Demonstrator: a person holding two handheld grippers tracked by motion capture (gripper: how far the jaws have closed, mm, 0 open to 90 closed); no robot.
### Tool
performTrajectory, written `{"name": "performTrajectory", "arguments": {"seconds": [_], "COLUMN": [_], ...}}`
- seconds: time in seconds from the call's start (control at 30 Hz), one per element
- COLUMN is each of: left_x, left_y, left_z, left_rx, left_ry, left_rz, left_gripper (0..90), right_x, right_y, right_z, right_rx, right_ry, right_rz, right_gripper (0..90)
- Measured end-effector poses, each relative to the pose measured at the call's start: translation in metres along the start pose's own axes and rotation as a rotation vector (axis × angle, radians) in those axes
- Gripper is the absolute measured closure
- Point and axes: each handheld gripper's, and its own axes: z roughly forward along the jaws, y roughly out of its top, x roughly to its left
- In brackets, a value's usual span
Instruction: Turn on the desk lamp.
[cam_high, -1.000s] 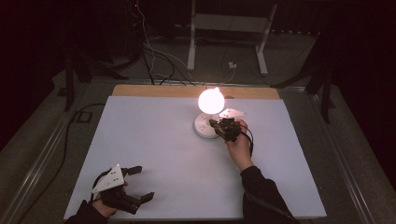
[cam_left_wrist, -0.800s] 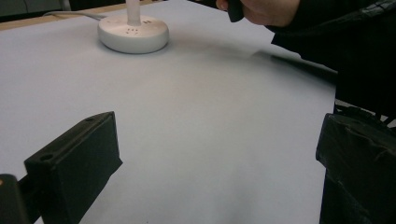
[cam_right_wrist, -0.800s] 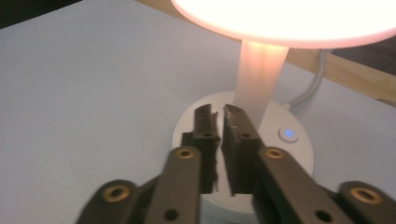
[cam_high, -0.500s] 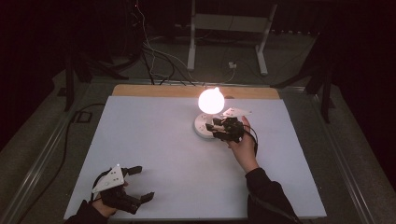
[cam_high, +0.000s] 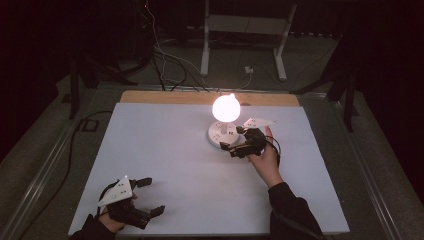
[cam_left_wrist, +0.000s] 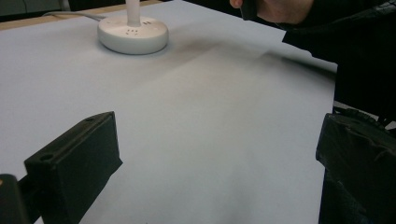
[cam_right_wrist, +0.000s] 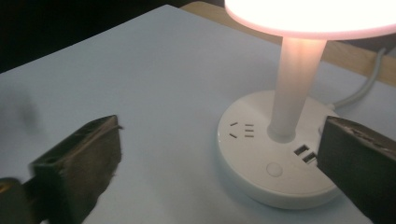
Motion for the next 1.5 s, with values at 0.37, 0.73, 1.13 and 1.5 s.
{"name": "performTrajectory", "arguments": {"seconds": [0.37, 0.73, 1.13, 1.5], "left_x": [0.0, 0.0, 0.0, -0.001], "left_y": [0.0, 0.0, 0.0, 0.001], "left_z": [-0.001, -0.001, -0.001, -0.002], "left_rx": [-0.003, -0.012, -0.008, -0.005], "left_ry": [0.006, 0.006, 0.008, 0.009], "left_rz": [-0.003, -0.002, 0.001, 0.004], "left_gripper": [0.3, 0.3, 0.3, 0.3], "right_x": [0.001, 0.007, 0.012, 0.02], "right_y": [-0.009, -0.04, -0.083, -0.117], "right_z": [-0.022, -0.055, -0.086, -0.116], "right_rx": [-0.001, 0.039, 0.08, 0.119], "right_ry": [0.002, 0.011, -0.016, -0.082], "right_rz": [-0.03, 0.013, 0.018, 0.009], "right_gripper": [0.0, 0.0, 0.0, 0.0]}}
